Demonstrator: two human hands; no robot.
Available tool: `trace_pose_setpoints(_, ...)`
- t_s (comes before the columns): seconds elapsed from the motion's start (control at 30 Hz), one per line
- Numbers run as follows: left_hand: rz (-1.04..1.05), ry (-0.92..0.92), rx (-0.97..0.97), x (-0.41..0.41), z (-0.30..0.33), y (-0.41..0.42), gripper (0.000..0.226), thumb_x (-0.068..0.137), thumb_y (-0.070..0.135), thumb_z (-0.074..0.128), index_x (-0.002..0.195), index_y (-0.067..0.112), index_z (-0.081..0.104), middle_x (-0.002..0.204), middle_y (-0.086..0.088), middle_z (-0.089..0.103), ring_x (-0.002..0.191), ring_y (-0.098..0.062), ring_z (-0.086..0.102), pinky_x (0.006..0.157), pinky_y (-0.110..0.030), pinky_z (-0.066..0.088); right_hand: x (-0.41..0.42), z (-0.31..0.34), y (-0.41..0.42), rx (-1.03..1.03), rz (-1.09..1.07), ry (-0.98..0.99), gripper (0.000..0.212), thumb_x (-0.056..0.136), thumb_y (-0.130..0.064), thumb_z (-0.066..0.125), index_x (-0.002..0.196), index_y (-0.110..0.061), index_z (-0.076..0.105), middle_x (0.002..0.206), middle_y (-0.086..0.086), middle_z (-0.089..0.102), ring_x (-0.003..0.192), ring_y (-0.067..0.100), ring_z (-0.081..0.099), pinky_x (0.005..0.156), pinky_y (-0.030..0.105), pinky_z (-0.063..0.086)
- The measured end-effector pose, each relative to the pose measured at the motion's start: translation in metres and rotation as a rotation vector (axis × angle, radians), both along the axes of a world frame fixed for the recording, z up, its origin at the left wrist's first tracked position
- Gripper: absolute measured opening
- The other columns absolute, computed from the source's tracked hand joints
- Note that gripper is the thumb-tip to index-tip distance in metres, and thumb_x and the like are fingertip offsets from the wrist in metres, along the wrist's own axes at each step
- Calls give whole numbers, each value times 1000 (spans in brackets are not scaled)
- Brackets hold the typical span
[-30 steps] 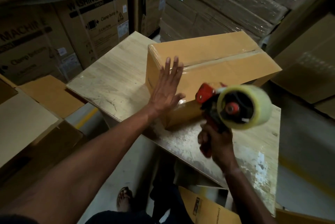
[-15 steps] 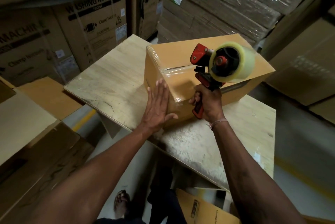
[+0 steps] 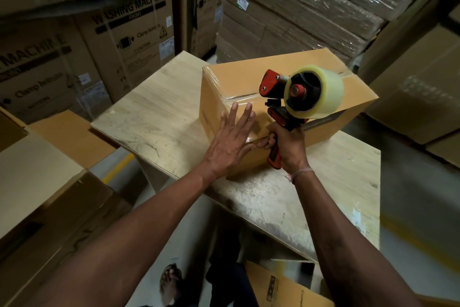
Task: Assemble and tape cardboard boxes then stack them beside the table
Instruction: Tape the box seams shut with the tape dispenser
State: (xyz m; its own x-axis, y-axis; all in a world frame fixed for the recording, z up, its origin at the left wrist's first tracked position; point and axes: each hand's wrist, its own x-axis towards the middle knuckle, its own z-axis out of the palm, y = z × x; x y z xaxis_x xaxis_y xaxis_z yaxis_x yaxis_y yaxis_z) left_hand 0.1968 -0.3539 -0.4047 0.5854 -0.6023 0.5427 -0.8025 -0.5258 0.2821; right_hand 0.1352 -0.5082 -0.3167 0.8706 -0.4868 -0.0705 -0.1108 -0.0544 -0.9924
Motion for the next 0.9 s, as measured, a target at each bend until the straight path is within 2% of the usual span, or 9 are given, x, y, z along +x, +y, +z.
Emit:
trace_pose_setpoints(0.13,-14,3,41,0,11,8,86,103,45,55,165,4,12,174,-15,3,160,-39,-6,126,-61,-7,-2,6,-6,61,-49,4,21,91,7,60,72,-3,56,52,11,42,45,25,40,51,31,46)
trace_pose_setpoints(0.27,22,-16,43,1,9,1,71,108,44,46,163,3,25,172,-15,18,159,-42,5,126,-66,4,7,15,-11,76,-70,13,27,89,5,62,65,-6,56,48,10,45,46,25,42,53,33,46)
trace_pose_setpoints(0.37,-3,1,35,-1,4,1,88,101,38,63,164,3,13,173,-18,6,159,-43,1,126,-65,7,17,18,-13,68,-40,-11,26,90,1,65,66,-7,59,49,10,46,46,26,42,56,36,46)
trace_pose_setpoints(0.43,-81,48,39,-1,9,11,106,96,54,64,165,4,1,172,-19,-7,159,-40,-6,127,-63,1,23,19,-13,65,-25,-15,26,91,-2,66,67,-7,60,48,10,46,46,27,47,58,38,49)
trace_pose_setpoints(0.53,-79,231,-126,16,22,20,102,98,59,46,164,3,-9,171,-17,-21,159,-33,-15,128,-59,-2,28,16,-11,45,-1,-6,31,93,0,64,62,-4,59,45,13,47,49,29,58,63,39,55)
trace_pose_setpoints(0.63,155,540,-377,63,46,10,91,105,61,32,163,13,-18,169,-7,-31,156,-20,-27,129,-51,-7,33,9,-16,36,16,0,37,92,5,62,57,-4,57,46,15,46,50,29,59,64,39,55)
trace_pose_setpoints(0.7,312,745,-503,104,62,0,91,107,56,39,162,17,-21,169,-3,-31,156,-20,-25,129,-47,-7,36,6,-20,43,36,5,36,92,7,62,58,-2,56,46,14,46,51,30,58,65,40,55)
trace_pose_setpoints(0.8,436,1016,-689,162,63,-6,87,107,41,51,166,18,-9,175,-5,-1,160,-28,5,130,-44,12,38,5,-23,43,32,15,31,92,6,64,62,-2,60,49,17,50,52,30,59,65,39,54)
trace_pose_setpoints(0.9,452,1029,-714,180,42,-1,63,107,30,53,163,20,26,157,-10,46,138,-27,50,115,-39,42,37,2,-24,14,40,3,35,89,-1,66,55,-7,60,50,18,52,55,32,60,66,39,55)
